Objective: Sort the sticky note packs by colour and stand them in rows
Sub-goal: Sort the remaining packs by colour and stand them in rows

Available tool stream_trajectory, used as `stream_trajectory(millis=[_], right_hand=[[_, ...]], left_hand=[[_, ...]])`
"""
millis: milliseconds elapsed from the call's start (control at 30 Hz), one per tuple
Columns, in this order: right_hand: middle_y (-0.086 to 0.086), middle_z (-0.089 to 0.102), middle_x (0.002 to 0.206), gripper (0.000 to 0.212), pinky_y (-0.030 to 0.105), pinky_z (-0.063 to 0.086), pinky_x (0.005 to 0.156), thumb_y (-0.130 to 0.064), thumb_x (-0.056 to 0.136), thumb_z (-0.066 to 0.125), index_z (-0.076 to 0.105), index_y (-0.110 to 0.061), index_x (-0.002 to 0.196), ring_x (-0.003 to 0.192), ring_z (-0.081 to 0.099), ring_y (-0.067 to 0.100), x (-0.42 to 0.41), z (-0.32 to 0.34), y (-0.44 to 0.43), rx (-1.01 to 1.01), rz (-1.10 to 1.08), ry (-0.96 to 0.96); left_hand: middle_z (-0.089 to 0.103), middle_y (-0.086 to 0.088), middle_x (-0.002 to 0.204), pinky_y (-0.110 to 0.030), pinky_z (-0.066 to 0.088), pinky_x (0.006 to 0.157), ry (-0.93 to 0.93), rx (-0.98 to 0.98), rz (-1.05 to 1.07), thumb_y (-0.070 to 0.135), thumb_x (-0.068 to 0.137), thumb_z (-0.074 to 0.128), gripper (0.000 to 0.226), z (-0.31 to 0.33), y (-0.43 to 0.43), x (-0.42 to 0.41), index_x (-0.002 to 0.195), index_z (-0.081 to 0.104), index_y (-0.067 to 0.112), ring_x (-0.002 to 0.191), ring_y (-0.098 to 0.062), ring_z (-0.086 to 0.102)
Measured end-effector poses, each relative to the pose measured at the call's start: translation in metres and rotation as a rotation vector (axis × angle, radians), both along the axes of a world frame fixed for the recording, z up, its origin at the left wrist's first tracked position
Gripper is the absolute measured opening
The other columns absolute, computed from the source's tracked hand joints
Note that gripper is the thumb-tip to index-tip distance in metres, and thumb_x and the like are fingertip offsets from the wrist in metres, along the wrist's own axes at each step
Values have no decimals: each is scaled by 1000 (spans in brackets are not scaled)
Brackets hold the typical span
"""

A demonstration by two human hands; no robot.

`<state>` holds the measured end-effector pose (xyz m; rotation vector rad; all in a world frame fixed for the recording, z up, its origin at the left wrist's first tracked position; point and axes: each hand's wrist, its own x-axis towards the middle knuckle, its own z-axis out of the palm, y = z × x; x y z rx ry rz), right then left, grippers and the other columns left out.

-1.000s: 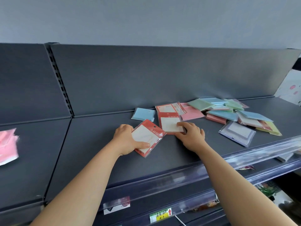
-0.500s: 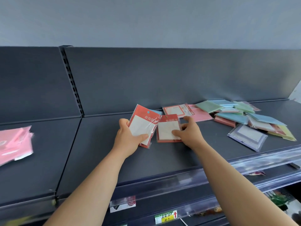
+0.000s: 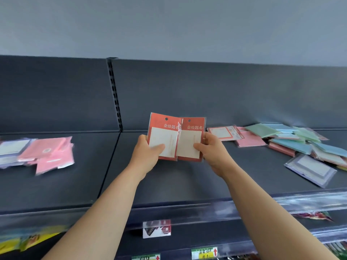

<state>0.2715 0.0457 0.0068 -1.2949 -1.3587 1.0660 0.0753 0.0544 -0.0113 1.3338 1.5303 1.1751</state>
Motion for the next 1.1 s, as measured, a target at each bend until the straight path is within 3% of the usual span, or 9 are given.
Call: stream_trajectory(millis=[67,200,367,600,700,867,1000,1100], right_hand=[[-8,67,99,31,22,57,62,3,94,47,57,-27,96,86,66,7,-19,4,0,10,13,14],[-4,69,97,28,36,58,76,5,91,49,58,-21,96,84,68,11,-62,11,-1,39,46,33],[-2,71,100,24,36,60,76,2,89,53,59,-18,103,90,70,16,-123,21,-1,67,113,35],[4,72,105,30,31,57,65,4,90,53,57,-10,116,91,72,20,-234,31,-12,33,213,127],[5,73,105,33,34,58,71,4,89,52,56,-8,119,91,72,21,-285,32,-18,21,239,139],[3,73,102,32,41,59,78,3,88,53,58,-11,117,90,72,21,-365,29,-31,15,268,112],[3,70,108,34,37,61,73,-6,93,54,54,-21,124,91,71,20,-418,24,-43,-10,324,47],[2,71,107,37,42,60,79,-4,92,53,55,-18,125,91,72,21,-448,22,-40,-26,321,27]], left_hand=[[63,6,114,-39,58,82,-83,-4,-3,21,86,64,35,2,-5,-18,117,49,20,100,-14,63],[63,6,115,-30,59,70,-185,32,10,13,91,62,33,11,-18,-58,121,51,18,100,-13,65],[65,0,118,-33,61,74,-285,68,84,10,88,65,38,17,-34,-122,123,51,12,101,-17,68],[66,2,116,-43,60,80,-292,80,183,14,88,66,34,30,-67,-228,120,53,15,102,-18,67],[66,2,114,-45,58,84,-280,87,246,16,87,68,34,36,-82,-277,118,53,15,104,-19,66],[64,0,116,-33,61,72,-289,100,262,9,92,63,32,42,-108,-351,120,50,12,104,-17,65],[64,2,120,-39,61,77,-284,75,281,11,92,63,35,43,-121,-402,124,50,17,106,-20,64],[64,3,119,-40,61,76,-289,91,298,9,92,62,37,44,-125,-432,126,51,20,106,-19,63]])
